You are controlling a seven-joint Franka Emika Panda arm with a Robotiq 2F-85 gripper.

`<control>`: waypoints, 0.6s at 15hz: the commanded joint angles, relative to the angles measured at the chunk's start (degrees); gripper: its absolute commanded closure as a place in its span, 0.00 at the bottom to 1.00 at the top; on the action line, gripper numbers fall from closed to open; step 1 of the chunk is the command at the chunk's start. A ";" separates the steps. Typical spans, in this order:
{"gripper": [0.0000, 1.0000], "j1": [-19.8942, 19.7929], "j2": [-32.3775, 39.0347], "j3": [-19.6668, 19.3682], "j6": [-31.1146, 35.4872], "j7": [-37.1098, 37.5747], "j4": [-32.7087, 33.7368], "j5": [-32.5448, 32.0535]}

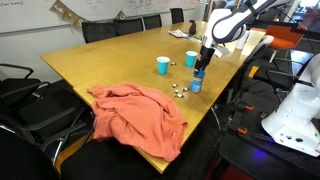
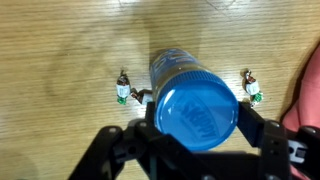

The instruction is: Cover the blue container with the blue lid

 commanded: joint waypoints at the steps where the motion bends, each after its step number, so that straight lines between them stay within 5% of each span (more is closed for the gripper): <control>1: 0.46 0.04 -0.09 0.43 2.80 1.06 -1.73 -1.69; 7: 0.46 0.09 0.09 0.60 4.79 1.59 -2.49 -3.16; 8: 0.05 0.17 -0.05 0.63 4.90 1.31 -2.68 -2.90; 9: 0.03 0.26 -0.52 0.67 4.65 1.20 -2.75 -2.58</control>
